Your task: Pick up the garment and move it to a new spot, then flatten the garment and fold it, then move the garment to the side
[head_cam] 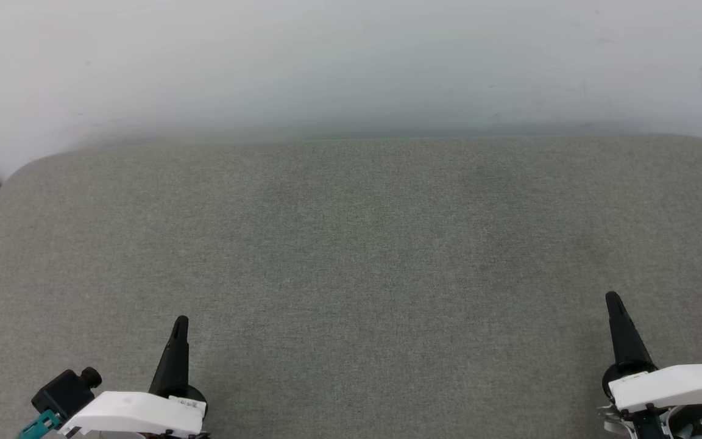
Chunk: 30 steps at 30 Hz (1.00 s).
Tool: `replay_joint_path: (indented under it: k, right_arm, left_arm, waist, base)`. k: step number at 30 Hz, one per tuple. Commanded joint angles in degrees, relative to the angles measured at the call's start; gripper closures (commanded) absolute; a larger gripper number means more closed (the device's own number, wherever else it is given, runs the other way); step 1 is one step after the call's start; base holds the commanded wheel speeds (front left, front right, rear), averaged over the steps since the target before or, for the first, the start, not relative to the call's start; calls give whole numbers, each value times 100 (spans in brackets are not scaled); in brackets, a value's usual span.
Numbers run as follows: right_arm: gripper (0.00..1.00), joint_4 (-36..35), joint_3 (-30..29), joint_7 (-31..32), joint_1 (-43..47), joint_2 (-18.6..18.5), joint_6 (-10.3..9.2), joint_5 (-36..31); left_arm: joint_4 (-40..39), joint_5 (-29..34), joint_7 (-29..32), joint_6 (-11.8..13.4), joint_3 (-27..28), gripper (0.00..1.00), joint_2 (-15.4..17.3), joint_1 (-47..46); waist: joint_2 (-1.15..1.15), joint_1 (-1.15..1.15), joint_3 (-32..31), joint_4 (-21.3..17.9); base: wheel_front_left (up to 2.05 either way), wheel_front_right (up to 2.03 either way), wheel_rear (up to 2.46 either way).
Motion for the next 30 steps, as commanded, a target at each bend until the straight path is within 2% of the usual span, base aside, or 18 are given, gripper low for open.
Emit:
replay_joint_path:
  k: [1, 30]
  right_arm:
    - [100, -38, -28, 40, -157, 16, -1, 179]
    - [100, 68, -188, 480, -284, 85, -1, 1852]
  left_arm:
    - [-26, -185, 50, -12, 29, 100, 37, -155]
    - [222, -1925, 509, -19, 163, 100, 43, -413]
  waist:
    - [0, 0, -2, -2]
    - [0, 0, -38, -43]
  base:
    - [0, 0, 0]
    - [0, 0, 0]
